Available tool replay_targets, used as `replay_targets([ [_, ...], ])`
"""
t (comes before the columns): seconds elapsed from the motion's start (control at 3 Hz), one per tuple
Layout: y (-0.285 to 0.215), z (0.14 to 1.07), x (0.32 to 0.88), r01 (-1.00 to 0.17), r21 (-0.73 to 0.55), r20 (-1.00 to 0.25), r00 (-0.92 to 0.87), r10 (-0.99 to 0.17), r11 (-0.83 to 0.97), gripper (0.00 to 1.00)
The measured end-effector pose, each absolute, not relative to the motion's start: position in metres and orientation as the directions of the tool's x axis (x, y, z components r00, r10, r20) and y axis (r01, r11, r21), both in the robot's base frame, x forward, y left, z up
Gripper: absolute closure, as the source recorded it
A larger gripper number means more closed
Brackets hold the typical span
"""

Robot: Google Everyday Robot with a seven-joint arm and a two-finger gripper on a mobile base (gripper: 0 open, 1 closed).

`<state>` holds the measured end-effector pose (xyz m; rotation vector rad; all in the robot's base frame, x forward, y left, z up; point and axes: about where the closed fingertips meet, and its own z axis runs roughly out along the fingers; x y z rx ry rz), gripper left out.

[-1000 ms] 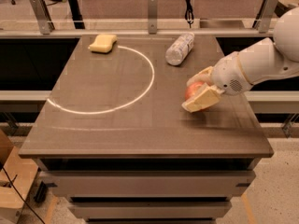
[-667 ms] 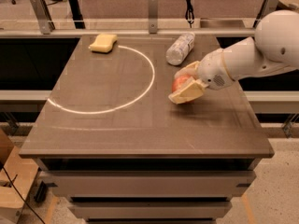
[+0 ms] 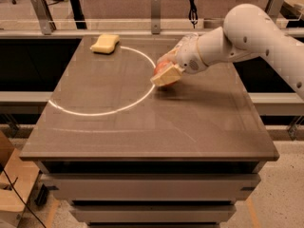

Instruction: Move apple near sponge

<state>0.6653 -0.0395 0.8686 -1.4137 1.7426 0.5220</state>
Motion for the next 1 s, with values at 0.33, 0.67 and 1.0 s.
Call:
replay_targets([
  [0.33,-0.0055,0.8747,0.7006,-0.938,-0.165,-0.822,-0.04,-0.568,0.304,1.0],
  [0.67,-0.0009,0.8774,0.7027,-0.939,-0.168,-0.824,-0.034,-0.565,0.301,1.0],
  [1.0,0.003,0.8727,0.7011,-0.931,-0.165,-0.824,-0.051,-0.564,0.325,1.0],
])
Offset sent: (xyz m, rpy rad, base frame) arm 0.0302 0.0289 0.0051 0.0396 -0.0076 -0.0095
